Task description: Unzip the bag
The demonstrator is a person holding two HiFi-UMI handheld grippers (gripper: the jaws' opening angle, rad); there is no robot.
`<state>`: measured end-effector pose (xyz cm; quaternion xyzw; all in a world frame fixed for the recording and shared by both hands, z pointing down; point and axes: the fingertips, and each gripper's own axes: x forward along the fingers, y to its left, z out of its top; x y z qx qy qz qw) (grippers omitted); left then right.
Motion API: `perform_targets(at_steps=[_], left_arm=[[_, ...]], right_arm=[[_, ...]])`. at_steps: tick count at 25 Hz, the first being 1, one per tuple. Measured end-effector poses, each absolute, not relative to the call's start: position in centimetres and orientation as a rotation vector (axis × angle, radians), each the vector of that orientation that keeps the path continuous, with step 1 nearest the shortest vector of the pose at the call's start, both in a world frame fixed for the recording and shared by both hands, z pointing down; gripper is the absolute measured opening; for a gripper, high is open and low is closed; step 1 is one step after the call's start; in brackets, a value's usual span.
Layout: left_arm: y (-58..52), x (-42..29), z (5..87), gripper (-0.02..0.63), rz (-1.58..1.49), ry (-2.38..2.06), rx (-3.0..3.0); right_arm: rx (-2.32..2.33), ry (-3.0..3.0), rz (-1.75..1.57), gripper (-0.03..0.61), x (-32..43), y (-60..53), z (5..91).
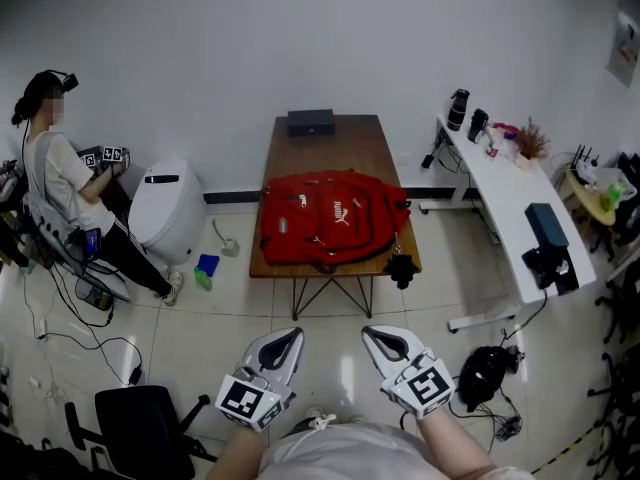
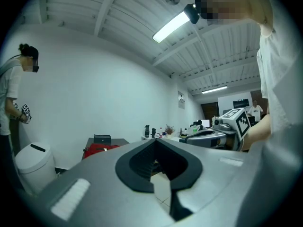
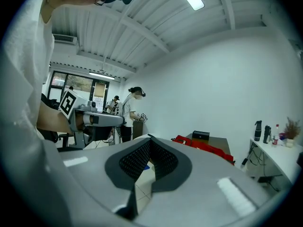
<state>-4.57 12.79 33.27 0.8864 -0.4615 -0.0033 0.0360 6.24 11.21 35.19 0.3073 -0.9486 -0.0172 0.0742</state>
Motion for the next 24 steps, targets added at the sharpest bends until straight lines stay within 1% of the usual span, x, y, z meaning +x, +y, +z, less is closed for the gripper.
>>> perform_targets(at_steps=[16, 24], left_arm=[[12.3, -3.6, 34.5, 0.008, 0.035, -1.371, 2.718], [12.5, -2.8, 35.0, 0.008, 0.051, -1.357, 2.725]], right_arm=[[0.997, -2.795, 0.022, 0.008, 7.1, 10.4, 35.0], [0.943, -2.838, 0.058, 0.008, 7.4, 10.9, 35.6]])
